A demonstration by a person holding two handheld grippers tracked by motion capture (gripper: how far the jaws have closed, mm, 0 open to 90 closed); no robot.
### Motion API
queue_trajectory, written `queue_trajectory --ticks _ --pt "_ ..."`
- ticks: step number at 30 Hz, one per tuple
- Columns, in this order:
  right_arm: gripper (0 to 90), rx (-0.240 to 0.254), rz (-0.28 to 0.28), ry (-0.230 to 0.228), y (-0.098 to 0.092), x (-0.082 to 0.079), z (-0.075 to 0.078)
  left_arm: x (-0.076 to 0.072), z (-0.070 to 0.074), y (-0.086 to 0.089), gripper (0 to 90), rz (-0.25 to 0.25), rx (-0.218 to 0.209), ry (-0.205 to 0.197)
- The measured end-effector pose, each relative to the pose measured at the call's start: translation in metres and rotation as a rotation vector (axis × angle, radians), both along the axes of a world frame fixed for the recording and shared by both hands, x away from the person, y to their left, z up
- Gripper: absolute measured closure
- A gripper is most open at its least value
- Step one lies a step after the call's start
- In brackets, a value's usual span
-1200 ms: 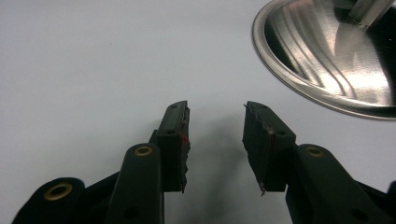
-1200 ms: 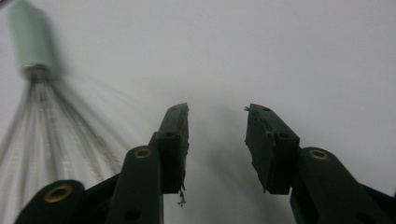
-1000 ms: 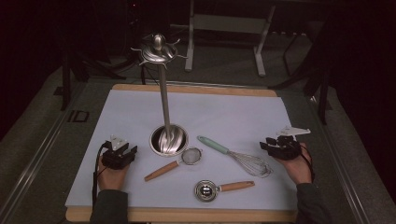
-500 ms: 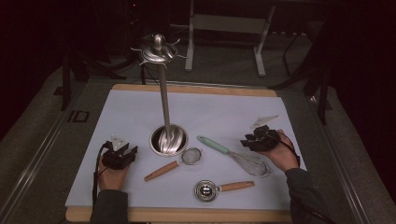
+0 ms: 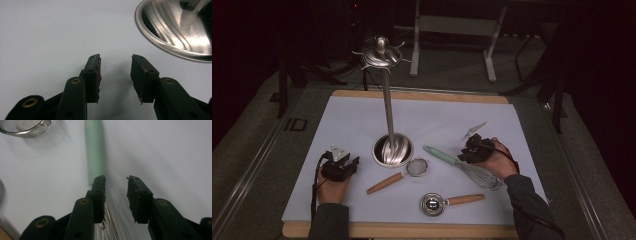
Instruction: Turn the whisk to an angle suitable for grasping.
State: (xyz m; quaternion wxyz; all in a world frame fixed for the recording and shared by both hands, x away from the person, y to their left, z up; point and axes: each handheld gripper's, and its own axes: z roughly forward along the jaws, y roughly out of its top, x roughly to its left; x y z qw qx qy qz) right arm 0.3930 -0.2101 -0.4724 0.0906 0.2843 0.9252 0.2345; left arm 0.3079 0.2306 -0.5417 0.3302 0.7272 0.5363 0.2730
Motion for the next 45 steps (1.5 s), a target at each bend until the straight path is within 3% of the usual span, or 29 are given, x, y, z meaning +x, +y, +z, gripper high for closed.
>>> queue_trajectory --ticks 3,16,26,37,45 --pt "68.5 -0.008 0.009 0.009 0.004 0.001 -0.001 0.0 0.0 0.0 59.8 0.0 0.001 0.002" --pt "68.6 -0.094 0.079 0.123 0.028 0.01 -0.011 0.0 0.0 0.0 59.5 0.001 0.002 0.004" --pt "67.8 -0.161 0.082 0.196 0.038 0.019 -0.017 0.0 0.0 0.0 59.3 0.001 0.002 0.006" --pt "68.5 -0.225 0.089 0.213 0.048 0.022 -0.024 0.001 0.0 0.0 59.3 0.001 0.001 0.006" --pt "69.2 -0.226 0.087 0.202 0.048 0.021 -0.024 0.0 0.0 0.0 59.3 0.001 0.001 0.006"
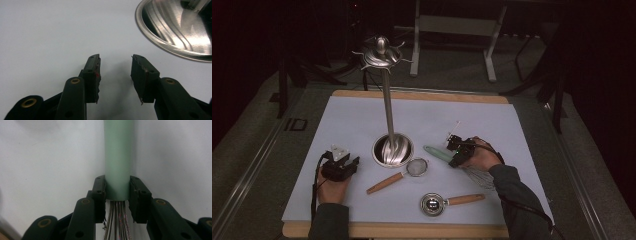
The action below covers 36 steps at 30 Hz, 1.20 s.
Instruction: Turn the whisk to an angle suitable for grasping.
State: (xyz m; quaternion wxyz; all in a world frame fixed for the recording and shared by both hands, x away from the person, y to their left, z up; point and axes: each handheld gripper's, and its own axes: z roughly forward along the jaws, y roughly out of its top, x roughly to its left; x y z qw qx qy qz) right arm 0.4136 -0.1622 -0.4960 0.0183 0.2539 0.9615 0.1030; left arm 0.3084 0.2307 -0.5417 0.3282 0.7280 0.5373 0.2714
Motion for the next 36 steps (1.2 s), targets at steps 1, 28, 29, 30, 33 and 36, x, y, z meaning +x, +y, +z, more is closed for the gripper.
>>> queue_trajectory --ticks 1,28,29,30,33,36 --pt "69.2 0.003 0.001 -0.001 -0.001 0.0 0.0 0.0 0.0 0.0 59.2 0.0 0.0 0.0" --pt "69.4 0.149 -0.006 -0.095 -0.013 -0.009 0.026 0.0 0.0 0.0 59.3 0.003 0.003 -0.005" --pt "69.4 0.156 -0.008 -0.098 -0.013 -0.009 0.027 0.0 0.0 0.0 59.3 0.003 0.003 -0.005" --pt "69.4 0.165 -0.006 -0.104 -0.014 -0.009 0.029 0.0 0.0 0.0 59.3 0.003 0.003 -0.005" --pt "69.4 0.198 -0.01 -0.117 -0.016 -0.01 0.034 0.0 0.0 0.0 59.3 0.003 0.003 -0.004" --pt "69.4 0.228 -0.02 -0.128 -0.018 -0.011 0.039 0.0 0.0 0.0 59.3 0.004 0.003 -0.004"
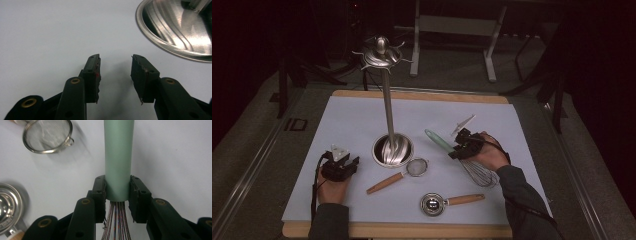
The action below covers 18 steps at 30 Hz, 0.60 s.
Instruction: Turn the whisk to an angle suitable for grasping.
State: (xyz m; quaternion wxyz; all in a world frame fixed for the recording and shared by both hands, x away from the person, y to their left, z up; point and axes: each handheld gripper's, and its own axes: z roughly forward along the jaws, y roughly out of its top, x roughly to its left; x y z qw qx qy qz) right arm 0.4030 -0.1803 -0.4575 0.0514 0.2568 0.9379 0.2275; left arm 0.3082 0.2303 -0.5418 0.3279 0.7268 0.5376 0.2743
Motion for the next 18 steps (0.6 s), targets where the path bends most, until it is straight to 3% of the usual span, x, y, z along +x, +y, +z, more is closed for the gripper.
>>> queue_trajectory --ticks 18 --pt "69.4 0.1 0.007 -0.097 0.005 -0.012 0.016 0.0 0.0 0.0 59.3 0.001 0.002 -0.001"
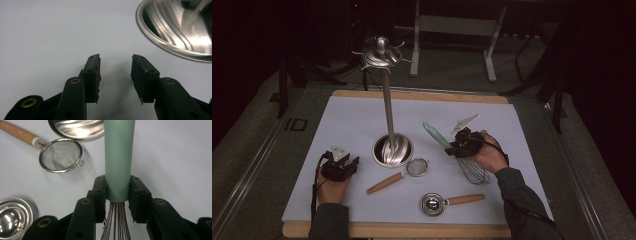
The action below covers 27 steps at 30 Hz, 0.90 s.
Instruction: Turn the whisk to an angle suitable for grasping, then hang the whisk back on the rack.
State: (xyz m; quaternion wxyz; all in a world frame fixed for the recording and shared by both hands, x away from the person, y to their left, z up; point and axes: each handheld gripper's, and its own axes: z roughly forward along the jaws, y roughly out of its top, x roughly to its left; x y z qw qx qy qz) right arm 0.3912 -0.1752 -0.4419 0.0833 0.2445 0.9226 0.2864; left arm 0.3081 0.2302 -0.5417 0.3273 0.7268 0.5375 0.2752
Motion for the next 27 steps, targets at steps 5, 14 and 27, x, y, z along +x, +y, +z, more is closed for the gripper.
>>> queue_trajectory --ticks 5,14,27 --pt "69.4 0.035 -0.007 -0.02 -0.001 -0.002 0.006 0.0 0.0 0.0 59.3 0.0 0.001 0.0" --pt "69.4 0.116 -0.015 -0.077 -0.002 -0.008 0.016 0.0 0.0 0.0 59.2 0.0 0.001 -0.001" --pt "69.5 0.192 -0.011 -0.146 -0.001 -0.016 0.03 0.0 0.0 0.0 59.3 0.002 0.002 0.0"
